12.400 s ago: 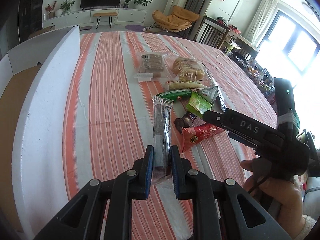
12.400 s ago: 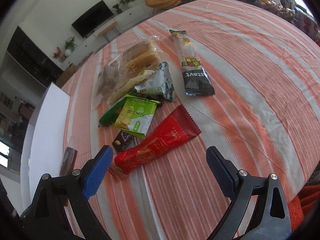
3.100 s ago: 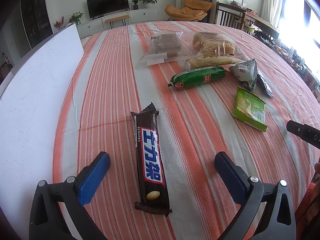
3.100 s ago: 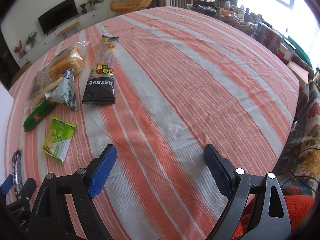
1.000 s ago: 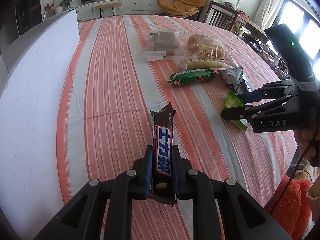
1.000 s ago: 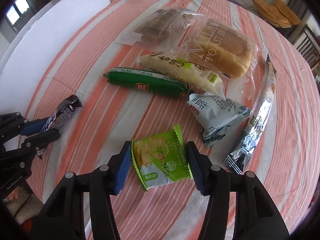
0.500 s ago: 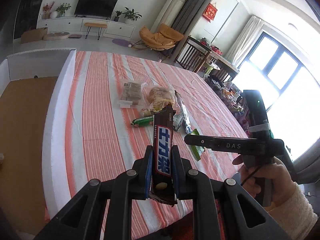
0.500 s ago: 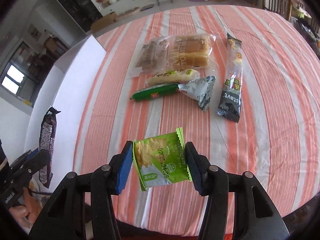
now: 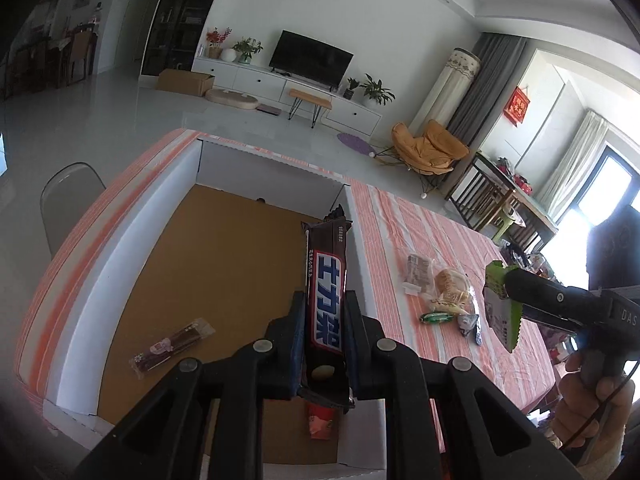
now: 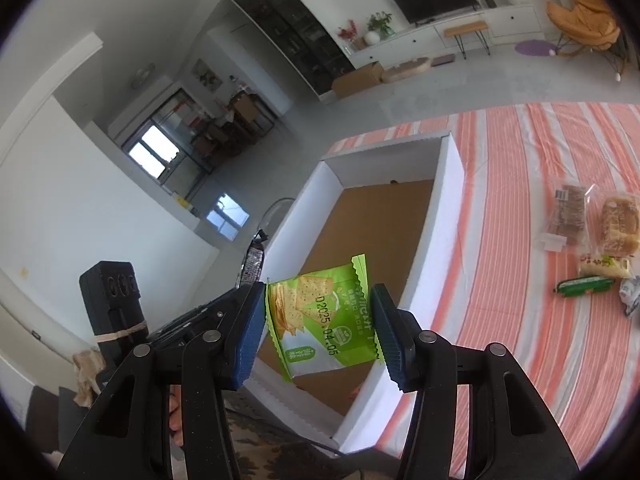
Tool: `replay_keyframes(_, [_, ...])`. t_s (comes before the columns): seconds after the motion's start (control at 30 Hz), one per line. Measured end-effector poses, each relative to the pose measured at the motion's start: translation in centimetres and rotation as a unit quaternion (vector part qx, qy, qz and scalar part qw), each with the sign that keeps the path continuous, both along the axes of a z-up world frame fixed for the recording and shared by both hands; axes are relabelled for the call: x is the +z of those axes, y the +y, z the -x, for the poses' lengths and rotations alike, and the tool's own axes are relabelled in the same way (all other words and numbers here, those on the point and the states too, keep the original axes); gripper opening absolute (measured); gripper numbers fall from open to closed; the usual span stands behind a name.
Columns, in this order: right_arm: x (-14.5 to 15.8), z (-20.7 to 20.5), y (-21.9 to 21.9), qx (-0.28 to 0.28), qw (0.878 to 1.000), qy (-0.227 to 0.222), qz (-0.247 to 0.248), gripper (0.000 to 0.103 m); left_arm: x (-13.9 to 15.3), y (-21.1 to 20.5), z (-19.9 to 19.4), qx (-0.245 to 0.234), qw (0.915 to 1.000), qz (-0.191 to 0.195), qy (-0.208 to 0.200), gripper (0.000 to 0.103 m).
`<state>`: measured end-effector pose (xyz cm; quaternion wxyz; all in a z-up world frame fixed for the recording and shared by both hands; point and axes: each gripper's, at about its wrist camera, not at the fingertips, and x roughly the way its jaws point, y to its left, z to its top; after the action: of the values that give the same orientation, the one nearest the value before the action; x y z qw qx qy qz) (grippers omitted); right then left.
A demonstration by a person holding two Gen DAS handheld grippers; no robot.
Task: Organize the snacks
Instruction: 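Carry both snacks into the box and open both tools, then withdraw both open tools from the box back over the table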
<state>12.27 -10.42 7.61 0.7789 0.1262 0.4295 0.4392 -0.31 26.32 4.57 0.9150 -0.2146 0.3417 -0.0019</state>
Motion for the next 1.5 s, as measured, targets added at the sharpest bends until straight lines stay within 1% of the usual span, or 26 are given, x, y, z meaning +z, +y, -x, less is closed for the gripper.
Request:
replay_keyframes(0.13, [-2.5, 0.1, 4.1, 0.02, 0.999, 0.011, 0.023, 0.055, -2.0, 1.7, 0.7, 0.023, 0.9995, 0.01, 0.017, 0.017])
replay_keyframes(0.23, [-4.9, -0.1, 5.8, 0.02, 0.999, 0.02, 0.042, 0.055, -3.6, 2.0, 0.6, 0.038, 0.9987, 0.014, 0.03, 0.018])
replay_keyframes(0.27, [-5.7, -0.3, 6.1, 0.018, 0.998, 0.022, 0.048, 0.056, -4.3, 2.2, 0.4, 0.051, 0.9979, 0.018, 0.037, 0.021])
replay_keyframes(0.3, [-6.4, -0.4, 6.3, 0.015, 0.998, 0.022, 0.058, 0.06, -5.0, 2.7, 0.2, 0.065, 0.9964, 0.024, 0.048, 0.026])
replay_keyframes(0.33, [-7.1, -0.6, 6.4, 0.011, 0.997, 0.023, 0.071, 0.061, -5.9, 3.0, -0.3, 0.073, 0.9947, 0.034, 0.063, 0.047])
replay_keyframes(0.37, [-7.6, -0.7, 6.1, 0.007, 0.997, 0.028, 0.077, 0.07, -6.7, 3.1, -0.7, 0.079, 0.9927, 0.044, 0.08, 0.075])
replay_keyframes(0.4, [-8.1, -0.9, 5.5, 0.002, 0.996, 0.033, 0.078, 0.071, -7.4, 3.2, -1.0, 0.085, 0.991, 0.05, 0.091, 0.083])
replay_keyframes(0.43, [-8.3, -1.0, 4.6, -0.007, 0.996, 0.036, 0.077, 0.071, -7.9, 3.2, -1.1, 0.087, 0.9903, 0.052, 0.094, 0.085])
replay_keyframes(0.53, [-8.7, -2.1, 1.0, -0.054, 0.995, 0.037, 0.08, 0.071, -8.4, 3.1, -1.2, 0.088, 0.9893, 0.055, 0.103, 0.087])
replay_keyframes(0.63, [-9.0, -2.9, -3.3, -0.104, 0.99, 0.024, 0.096, 0.073, -8.1, 3.1, -0.7, 0.091, 0.9898, 0.06, 0.092, 0.087])
replay_keyframes(0.67, [-9.1, -2.8, -4.7, -0.121, 0.987, 0.014, 0.107, 0.076, -7.8, 2.9, -0.6, 0.092, 0.99, 0.062, 0.088, 0.087])
replay_keyframes(0.7, [-9.5, -2.6, -6.2, -0.141, 0.982, 0.002, 0.125, 0.08, -7.4, 2.6, -0.5, 0.093, 0.9901, 0.063, 0.085, 0.087])
replay_keyframes(0.73, [-10.3, -2.4, -7.7, -0.162, 0.976, -0.006, 0.145, 0.08, -7.0, 2.1, -0.4, 0.094, 0.9901, 0.064, 0.083, 0.088])
replay_keyframes(0.8, [-12.6, -2.1, -11.0, -0.207, 0.958, -0.005, 0.199, 0.08, -6.3, 0.3, -0.2, 0.079, 0.9917, 0.067, 0.076, 0.088])
replay_keyframes(0.83, [-14.2, -2.2, -12.7, -0.231, 0.945, 0.003, 0.23, 0.08, -5.9, -1.0, -0.2, 0.061, 0.9932, 0.069, 0.071, 0.088])
replay_keyframes(0.87, [-15.7, -2.1, -14.5, -0.257, 0.93, 0.009, 0.263, 0.08, -5.4, -2.5, -0.3, 0.038, 0.9947, 0.068, 0.066, 0.088])
replay_keyframes(0.93, [-18.3, -1.5, -17.8, -0.311, 0.893, 0.007, 0.324, 0.08, -4.1, -6.7, -0.9, -0.016, 0.9968, 0.055, 0.056, 0.089])
replay_keyframes(1.0, [-19.5, -0.8, -20.8, -0.36, 0.863, 0.008, 0.355, 0.08, -3.1, -11.3, -1.4, -0.073, 0.9955, 0.038, 0.047, 0.093])
replay_keyframes(1.03, [-19.8, -0.4, -22.3, -0.382, 0.856, 0.022, 0.349, 0.08, -2.8, -13.6, -1.8, -0.102, 0.9932, 0.034, 0.043, 0.098])
replay_keyframes(1.1, [-19.3, 0.0, -24.6, -0.417, 0.857, 0.049, 0.301, 0.08, -2.6, -18.0, -2.8, -0.158, 0.9863, 0.029, 0.039, 0.1])
replay_keyframes(1.17, [-18.5, 0.1, -25.5, -0.44, 0.847, 0.043, 0.296, 0.08, -3.5, -22.1, -4.1, -0.196, 0.9792, 0.025, 0.047, 0.1])
replay_keyframes(1.23, [-18.9, -0.5, -25.9, -0.448, 0.84, 0.042, 0.304, 0.08, -4.7, -26.0, -5.5, -0.219, 0.9746, 0.015, 0.043, 0.1])
replay_keyframes(1.27, [-19.4, -0.8, -25.9, -0.446, 0.839, 0.056, 0.306, 0.082, -5.7, -27.4, -6.5, -0.221, 0.9742, 0.002, 0.045, 0.1])
replay_keyframes(1.3, [-19.6, -0.9, -25.6, -0.447, 0.836, 0.049, 0.313, 0.084, -6.5, -28.6, -7.7, -0.218, 0.9745, -0.016, 0.05, 0.1])
replay_keyframes(1.37, [-19.9, -1.3, -25.4, -0.445, 0.836, 0.048, 0.318, 0.085, -8.8, -30.2, -9.8, -0.207, 0.9747, -0.052, 0.067, 0.1])
replay_keyframes(1.5, [-20.6, -1.2, -25.7, -0.445, 0.842, 0.05, 0.3, 0.087, -13.5, -30.6, -12.8, -0.172, 0.9735, -0.118, 0.093, 0.1])
